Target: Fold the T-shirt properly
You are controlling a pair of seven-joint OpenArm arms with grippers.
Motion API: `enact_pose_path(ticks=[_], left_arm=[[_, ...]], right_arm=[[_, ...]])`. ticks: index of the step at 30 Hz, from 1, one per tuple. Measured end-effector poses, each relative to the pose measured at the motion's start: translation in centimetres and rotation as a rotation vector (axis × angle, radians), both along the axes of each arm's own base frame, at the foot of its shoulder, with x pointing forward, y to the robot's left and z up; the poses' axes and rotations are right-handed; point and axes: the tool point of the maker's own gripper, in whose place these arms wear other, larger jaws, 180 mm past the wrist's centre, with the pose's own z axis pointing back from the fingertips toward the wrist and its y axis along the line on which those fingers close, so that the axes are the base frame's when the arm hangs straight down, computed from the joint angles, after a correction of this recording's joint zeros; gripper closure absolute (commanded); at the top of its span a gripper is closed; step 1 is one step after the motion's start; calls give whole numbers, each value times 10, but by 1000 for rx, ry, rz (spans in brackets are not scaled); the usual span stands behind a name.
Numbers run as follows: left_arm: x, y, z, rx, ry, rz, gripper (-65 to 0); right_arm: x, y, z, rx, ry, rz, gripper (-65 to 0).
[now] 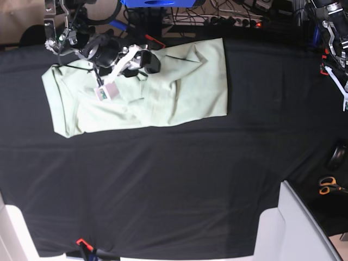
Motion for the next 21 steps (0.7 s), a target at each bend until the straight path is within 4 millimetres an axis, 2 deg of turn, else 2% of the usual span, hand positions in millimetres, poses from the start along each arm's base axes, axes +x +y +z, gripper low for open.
enact_pose_path(ticks=[3, 6, 11, 15, 21], left_arm=[[-4, 6, 0, 39, 33, -1, 0], [5, 11, 5, 58, 21, -11, 0], [2, 29, 12, 100, 53, 17, 0], [14, 25, 14, 90, 19, -6, 0], [12, 28, 15, 97, 31, 1, 0]], right_arm=[[2, 4, -8, 14, 21, 1, -408], [7, 2, -23, 2, 48, 8, -408], [-4, 10, -30, 29, 53, 78, -406], [-7, 9, -34, 26, 68, 79, -406], [-8, 11, -36, 12, 102, 133, -406]])
